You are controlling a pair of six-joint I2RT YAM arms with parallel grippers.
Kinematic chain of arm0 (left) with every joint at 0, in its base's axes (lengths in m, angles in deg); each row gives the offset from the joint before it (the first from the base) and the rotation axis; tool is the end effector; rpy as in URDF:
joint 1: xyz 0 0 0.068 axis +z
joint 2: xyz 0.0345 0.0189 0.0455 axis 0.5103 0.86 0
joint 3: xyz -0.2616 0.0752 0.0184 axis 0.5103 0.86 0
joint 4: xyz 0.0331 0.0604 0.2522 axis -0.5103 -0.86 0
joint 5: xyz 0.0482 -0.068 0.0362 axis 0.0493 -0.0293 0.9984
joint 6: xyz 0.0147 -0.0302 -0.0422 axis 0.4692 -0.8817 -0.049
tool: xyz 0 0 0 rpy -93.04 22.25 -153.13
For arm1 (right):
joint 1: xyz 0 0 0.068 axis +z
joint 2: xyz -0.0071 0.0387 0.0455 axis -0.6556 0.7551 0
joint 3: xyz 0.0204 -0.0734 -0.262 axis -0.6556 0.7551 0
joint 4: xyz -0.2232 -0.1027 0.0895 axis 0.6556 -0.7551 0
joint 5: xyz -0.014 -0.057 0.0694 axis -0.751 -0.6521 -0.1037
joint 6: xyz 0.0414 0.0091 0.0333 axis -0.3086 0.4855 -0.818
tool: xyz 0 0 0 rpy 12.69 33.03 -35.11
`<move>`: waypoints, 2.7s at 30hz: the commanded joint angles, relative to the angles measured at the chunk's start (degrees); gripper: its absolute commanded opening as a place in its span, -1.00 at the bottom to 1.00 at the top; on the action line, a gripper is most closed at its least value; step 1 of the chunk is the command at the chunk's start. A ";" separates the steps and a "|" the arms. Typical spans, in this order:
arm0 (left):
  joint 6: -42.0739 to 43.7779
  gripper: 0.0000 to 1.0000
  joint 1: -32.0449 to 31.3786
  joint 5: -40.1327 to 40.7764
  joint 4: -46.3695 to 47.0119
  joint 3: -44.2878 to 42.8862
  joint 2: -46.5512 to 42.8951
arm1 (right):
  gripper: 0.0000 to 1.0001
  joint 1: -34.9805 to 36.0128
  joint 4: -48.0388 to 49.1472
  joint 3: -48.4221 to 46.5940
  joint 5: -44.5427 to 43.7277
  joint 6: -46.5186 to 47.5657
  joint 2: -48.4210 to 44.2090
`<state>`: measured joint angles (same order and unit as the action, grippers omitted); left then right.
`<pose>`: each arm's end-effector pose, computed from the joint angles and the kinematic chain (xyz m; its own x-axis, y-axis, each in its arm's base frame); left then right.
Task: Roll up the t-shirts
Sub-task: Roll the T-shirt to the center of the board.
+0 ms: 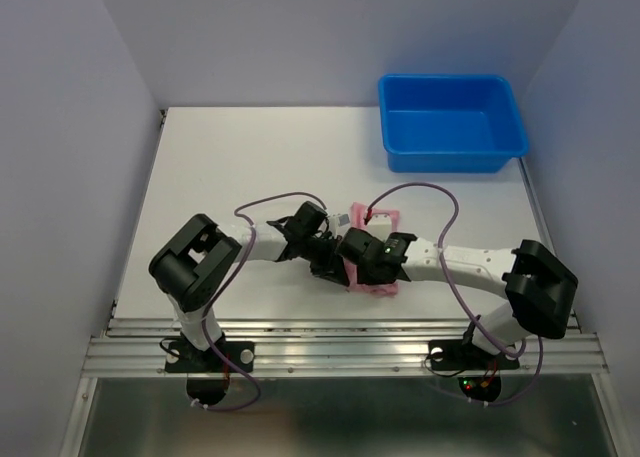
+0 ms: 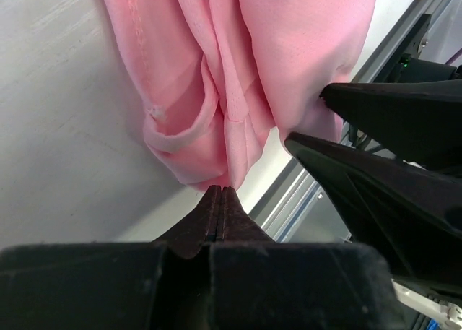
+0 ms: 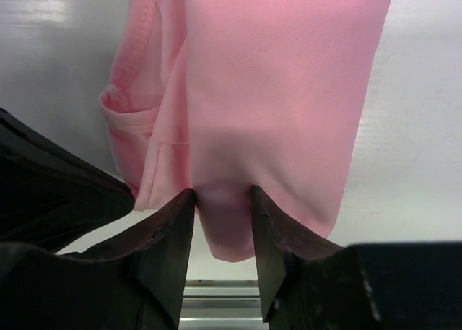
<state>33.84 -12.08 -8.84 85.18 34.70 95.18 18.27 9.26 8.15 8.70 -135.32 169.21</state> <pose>0.2229 -0.2374 0.1390 -0.9068 0.2838 -0.3117 0.4170 0.4963 -0.7614 0.1543 0.2286 0.1976 -0.8555 -0.0222 -0.5174 -0.0256 0.9997 -0.0006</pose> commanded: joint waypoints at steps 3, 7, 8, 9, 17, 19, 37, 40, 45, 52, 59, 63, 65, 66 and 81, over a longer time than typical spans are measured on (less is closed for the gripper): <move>-1.12 -1.00 -0.22 -1.12 3.84 0.80 -3.10 | -0.58 0.87 -1.06 0.55 -3.99 -3.26 0.85; -1.30 -1.00 -0.22 -2.26 4.28 0.36 -5.22 | -0.98 0.87 -0.36 1.35 -4.43 -3.61 -0.47; -1.56 -1.00 -0.22 -3.05 4.89 0.36 -5.48 | -0.99 0.87 -0.36 1.35 -4.52 -3.70 -0.74; -1.57 -1.00 -0.22 -3.41 5.24 0.27 -5.48 | -0.99 0.87 -0.27 1.35 -4.61 -3.70 -1.09; -2.71 -1.00 -0.22 -3.33 9.55 1.50 -0.66 | -0.98 0.87 0.26 1.61 -4.34 -3.17 -3.55; -2.79 -1.00 -0.30 -3.58 10.43 1.41 1.71 | -0.99 0.87 0.35 1.61 -4.26 -3.09 -3.73; -3.50 -1.00 -0.30 -3.85 12.98 2.64 5.85 | -0.99 0.87 0.17 -5.24 -3.91 -0.62 -0.57; -3.50 -1.00 -0.30 -4.29 13.24 2.82 5.77 | -0.99 0.87 0.26 -6.03 -3.47 -0.27 1.01; -3.67 -1.00 -0.22 -4.46 13.51 3.43 4.36 | -0.99 0.87 3.24 -3.67 -0.14 0.17 2.25; -3.41 -1.00 -0.13 -4.81 13.24 3.79 3.48 | -0.99 0.87 2.46 -2.96 0.40 2.27 1.46; -2.36 -1.00 0.66 -5.16 12.63 4.49 3.92 | -0.99 0.87 -2.46 -5.24 -1.89 5.86 0.66; -1.83 -1.00 1.10 -5.25 11.84 4.23 3.57 | -0.99 0.87 -4.04 -6.29 -2.67 7.20 1.72; -1.57 -1.00 1.10 -5.34 11.49 4.05 3.39 | -0.99 1.40 -3.26 -6.21 -2.41 8.42 2.16; -1.57 -1.00 1.19 -5.43 11.22 3.88 3.39 | -0.99 1.40 -2.73 -6.21 -1.80 8.78 2.33; -0.25 -1.00 1.37 -5.87 10.08 3.17 3.74 | -0.99 3.07 -5.20 -10.34 -5.33 14.66 4.53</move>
<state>31.30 -10.88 -15.25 97.88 37.70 100.51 21.01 4.45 -0.41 4.81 -124.24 173.78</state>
